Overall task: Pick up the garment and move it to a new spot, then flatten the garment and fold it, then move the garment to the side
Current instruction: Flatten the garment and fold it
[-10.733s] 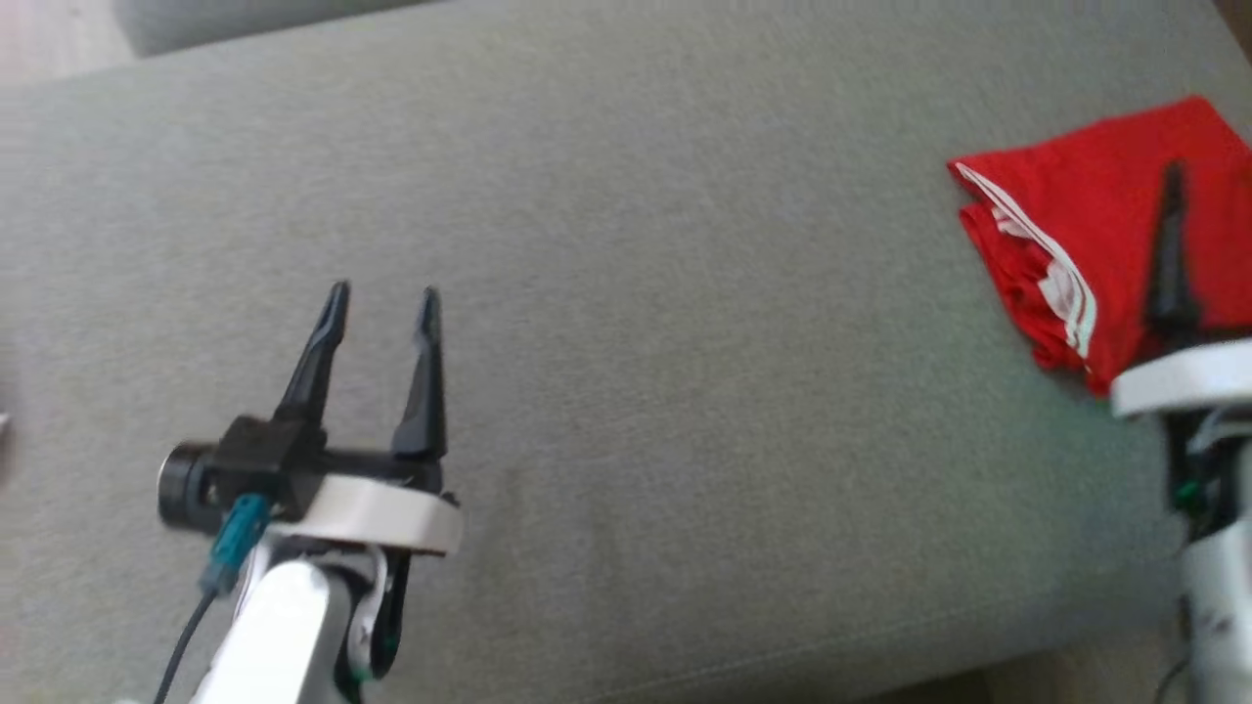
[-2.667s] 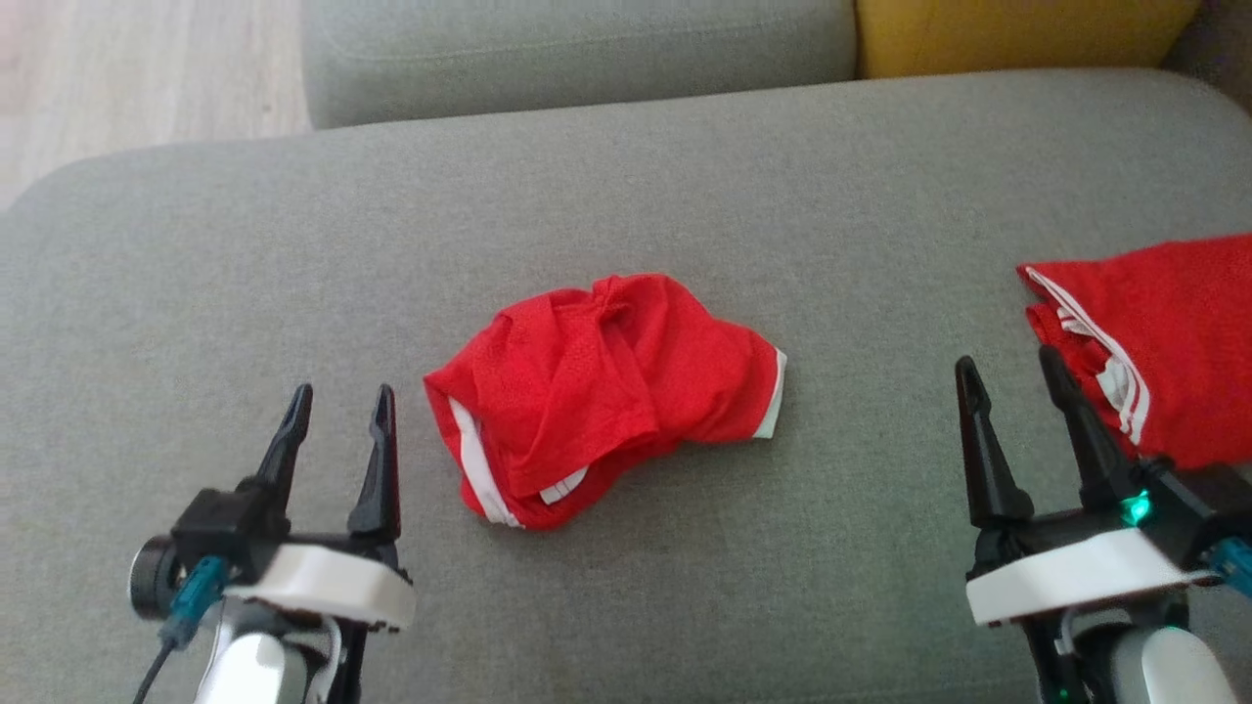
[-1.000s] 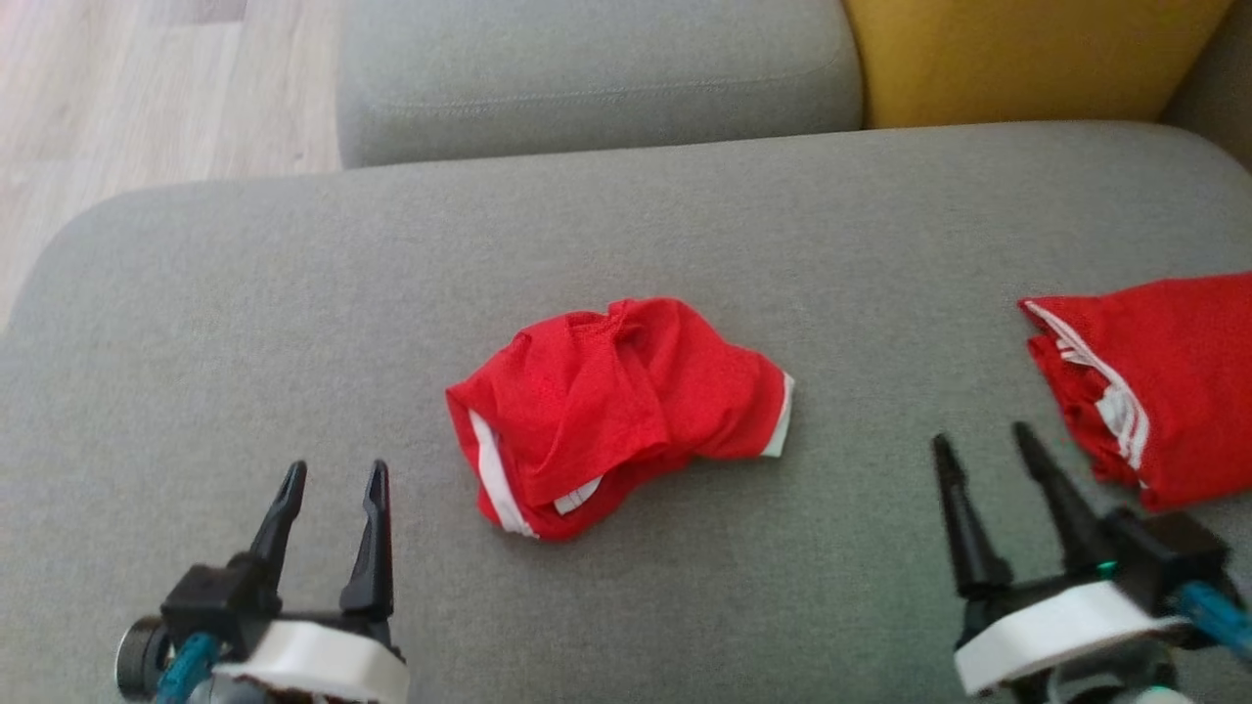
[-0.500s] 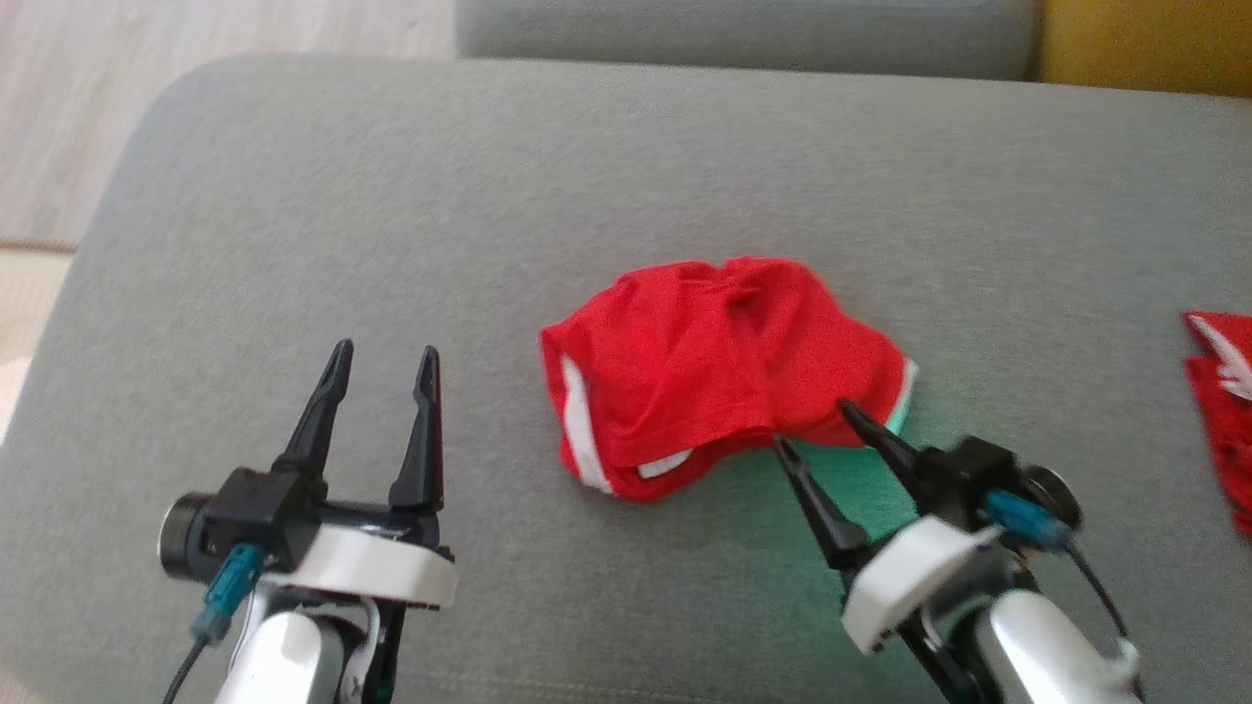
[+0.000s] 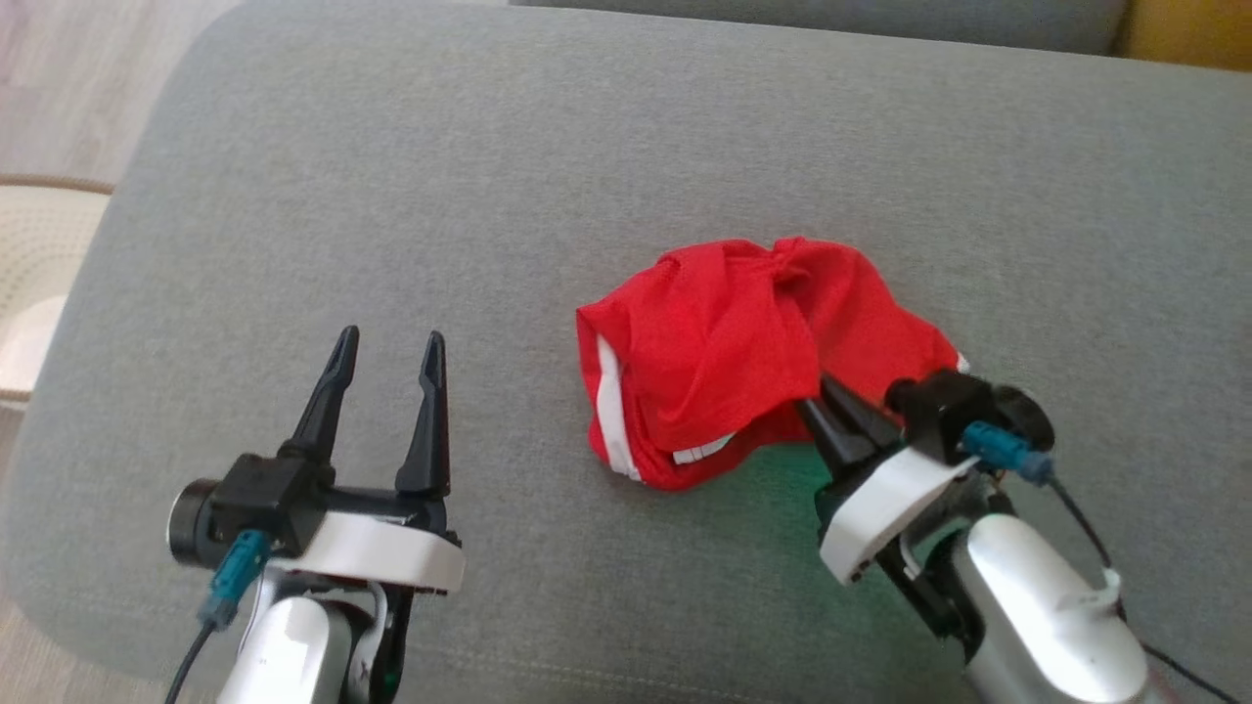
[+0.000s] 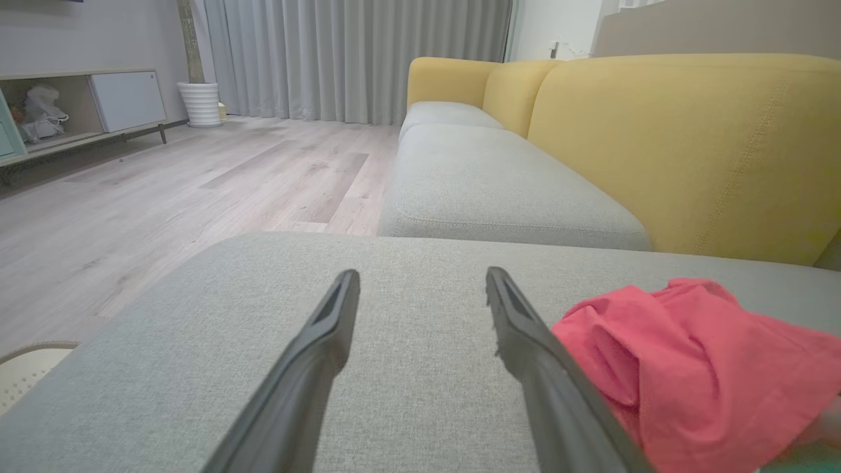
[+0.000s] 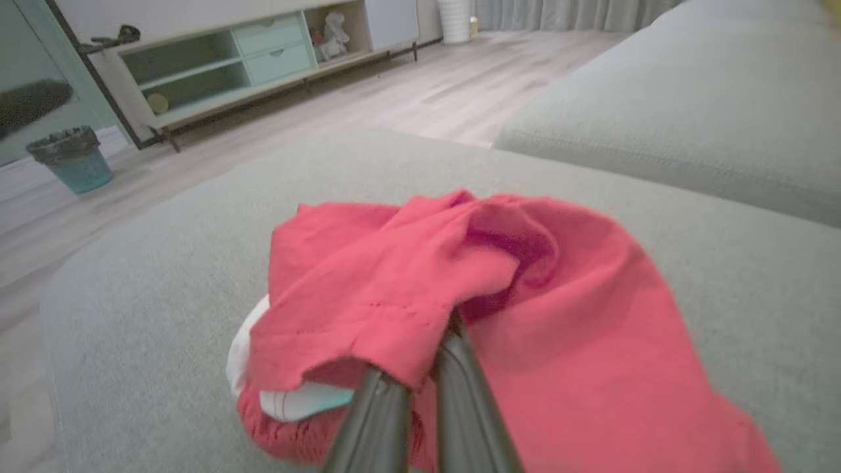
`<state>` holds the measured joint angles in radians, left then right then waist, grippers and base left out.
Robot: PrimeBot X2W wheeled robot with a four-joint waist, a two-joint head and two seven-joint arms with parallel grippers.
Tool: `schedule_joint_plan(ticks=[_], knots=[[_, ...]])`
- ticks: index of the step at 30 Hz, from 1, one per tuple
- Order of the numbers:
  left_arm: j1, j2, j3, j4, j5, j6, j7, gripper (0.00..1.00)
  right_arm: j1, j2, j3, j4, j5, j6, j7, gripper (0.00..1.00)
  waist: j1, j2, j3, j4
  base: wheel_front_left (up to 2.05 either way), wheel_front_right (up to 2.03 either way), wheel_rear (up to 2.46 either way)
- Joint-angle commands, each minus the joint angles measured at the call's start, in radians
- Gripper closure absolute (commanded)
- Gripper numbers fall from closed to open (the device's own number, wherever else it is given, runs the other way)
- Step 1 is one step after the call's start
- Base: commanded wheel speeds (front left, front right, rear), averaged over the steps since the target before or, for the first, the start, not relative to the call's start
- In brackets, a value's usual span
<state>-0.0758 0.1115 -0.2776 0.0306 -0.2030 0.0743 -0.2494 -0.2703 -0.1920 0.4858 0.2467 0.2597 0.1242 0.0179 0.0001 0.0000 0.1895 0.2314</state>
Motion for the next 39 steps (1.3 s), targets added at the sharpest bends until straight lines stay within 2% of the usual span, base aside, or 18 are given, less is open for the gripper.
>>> schedule_joint_plan(ticks=[1,6,13,18,22,24,30,33,39], knots=[[-0.043,0.003,0.038,-0.037,0.012,-0.002,-0.012,0.0,-0.028,0.002,0.009,-0.049,0.007,0.007,-0.014,1.0,-0.0001,0.0,-0.004,-0.014,0.0,0.0,0.0],[-0.035,0.004,0.051,-0.041,0.018,-0.008,-0.012,0.0,-0.023,0.013,-0.062,-0.143,0.016,0.007,-0.021,1.0,-0.0001,0.0,-0.019,-0.064,0.0,0.0,0.0],[-0.032,0.004,0.057,-0.043,0.028,-0.018,-0.012,0.0,0.053,0.049,-0.287,-0.219,0.019,0.007,0.014,1.0,-0.0001,0.0,-0.025,-0.13,0.0,0.0,0.0],[-0.04,0.002,0.052,-0.04,0.035,-0.026,-0.012,0.0,0.132,0.075,-0.466,-0.147,0.04,0.007,0.069,1.0,-0.0001,0.0,-0.011,-0.152,0.0,0.0,0.0],[-0.046,0.0,0.052,-0.036,0.039,-0.031,-0.012,0.0,0.143,0.09,-0.517,-0.047,0.076,0.007,0.088,1.0,-0.0001,0.0,0.002,-0.166,0.0,0.0,0.0],[-0.047,0.0,0.052,-0.032,0.04,-0.034,-0.012,0.0,0.135,0.091,-0.52,-0.016,0.086,0.007,0.079,0.0,-0.0001,0.0,0.004,-0.171,0.0,0.0,0.0],[-0.035,-0.001,0.056,-0.028,0.043,-0.034,-0.012,0.0,0.153,0.071,-0.514,-0.005,0.08,0.007,0.054,0.0,-0.0001,0.0,-0.007,-0.183,0.0,0.0,0.0],[-0.018,0.0,0.061,-0.023,0.04,-0.035,-0.012,0.0,0.207,0.041,-0.519,-0.061,0.049,0.007,0.04,0.0,-0.0001,0.0,-0.028,-0.19,0.0,0.0,0.0],[0.024,0.004,0.077,-0.018,0.034,-0.027,-0.012,0.0,0.287,0.021,-0.539,-0.207,-0.005,0.007,0.042,0.0,-0.0001,0.0,-0.068,-0.204,0.0,0.0,0.0]])
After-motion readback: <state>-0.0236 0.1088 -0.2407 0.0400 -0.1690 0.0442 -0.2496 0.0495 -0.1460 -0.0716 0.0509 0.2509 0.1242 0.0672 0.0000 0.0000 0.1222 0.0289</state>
